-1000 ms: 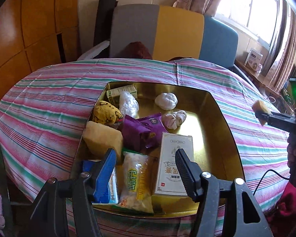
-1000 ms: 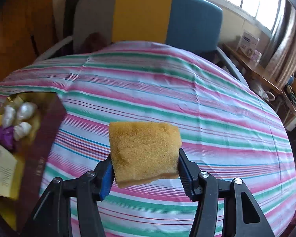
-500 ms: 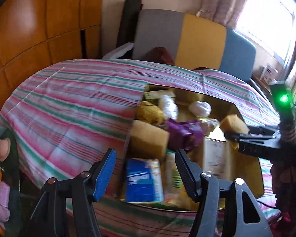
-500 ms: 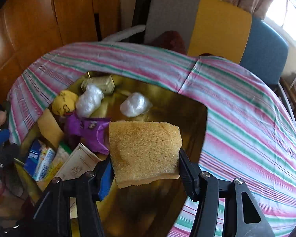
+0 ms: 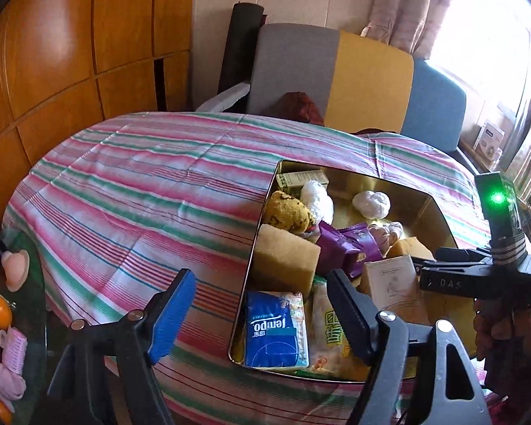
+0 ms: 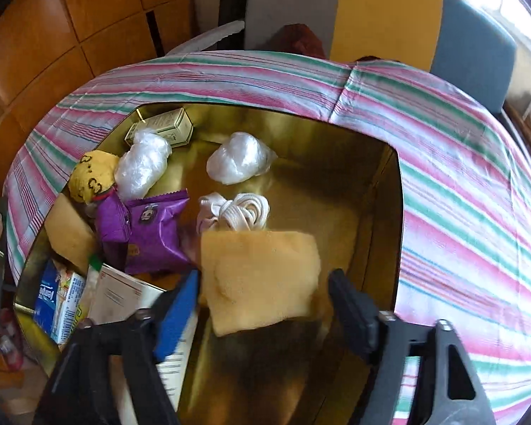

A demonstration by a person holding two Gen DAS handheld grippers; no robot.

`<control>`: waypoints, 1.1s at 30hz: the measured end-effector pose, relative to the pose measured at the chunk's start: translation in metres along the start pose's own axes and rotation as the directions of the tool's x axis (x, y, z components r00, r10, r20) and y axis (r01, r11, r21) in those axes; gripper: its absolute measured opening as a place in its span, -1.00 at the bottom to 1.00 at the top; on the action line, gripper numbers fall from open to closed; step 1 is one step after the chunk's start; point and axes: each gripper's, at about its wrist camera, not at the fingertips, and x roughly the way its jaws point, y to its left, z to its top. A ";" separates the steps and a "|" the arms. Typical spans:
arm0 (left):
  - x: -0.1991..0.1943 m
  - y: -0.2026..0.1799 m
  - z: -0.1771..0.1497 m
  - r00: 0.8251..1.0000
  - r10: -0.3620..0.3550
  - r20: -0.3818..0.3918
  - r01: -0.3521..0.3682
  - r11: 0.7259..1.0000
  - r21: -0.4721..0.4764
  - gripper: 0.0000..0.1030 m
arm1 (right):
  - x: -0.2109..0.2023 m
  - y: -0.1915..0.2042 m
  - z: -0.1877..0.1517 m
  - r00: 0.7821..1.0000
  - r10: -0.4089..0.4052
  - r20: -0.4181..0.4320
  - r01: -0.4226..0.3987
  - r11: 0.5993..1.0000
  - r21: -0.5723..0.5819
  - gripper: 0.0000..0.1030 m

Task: Organize objects
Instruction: 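Lower the yellow sponge into the tray and open the right gripper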

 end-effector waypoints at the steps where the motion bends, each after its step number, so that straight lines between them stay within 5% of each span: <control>1: -0.001 -0.001 0.001 1.000 0.001 0.003 -0.001 1.000 0.001 0.51 | -0.002 0.000 -0.002 1.000 -0.007 0.000 0.007 1.000 -0.001 0.58; 14: -0.011 -0.008 0.005 1.000 0.030 0.009 -0.030 0.999 -0.026 0.51 | -0.039 0.014 -0.021 0.989 -0.093 0.117 0.094 0.996 0.000 0.83; 25: -0.028 -0.023 -0.001 0.998 0.029 0.053 -0.029 1.000 0.006 0.27 | -0.093 0.032 -0.060 0.929 -0.191 0.316 0.166 0.981 0.104 0.97; 33: -0.030 -0.038 -0.006 0.999 0.011 0.032 -0.013 0.998 0.062 0.12 | -0.107 0.035 -0.072 0.915 -0.207 0.345 0.176 0.977 0.119 0.97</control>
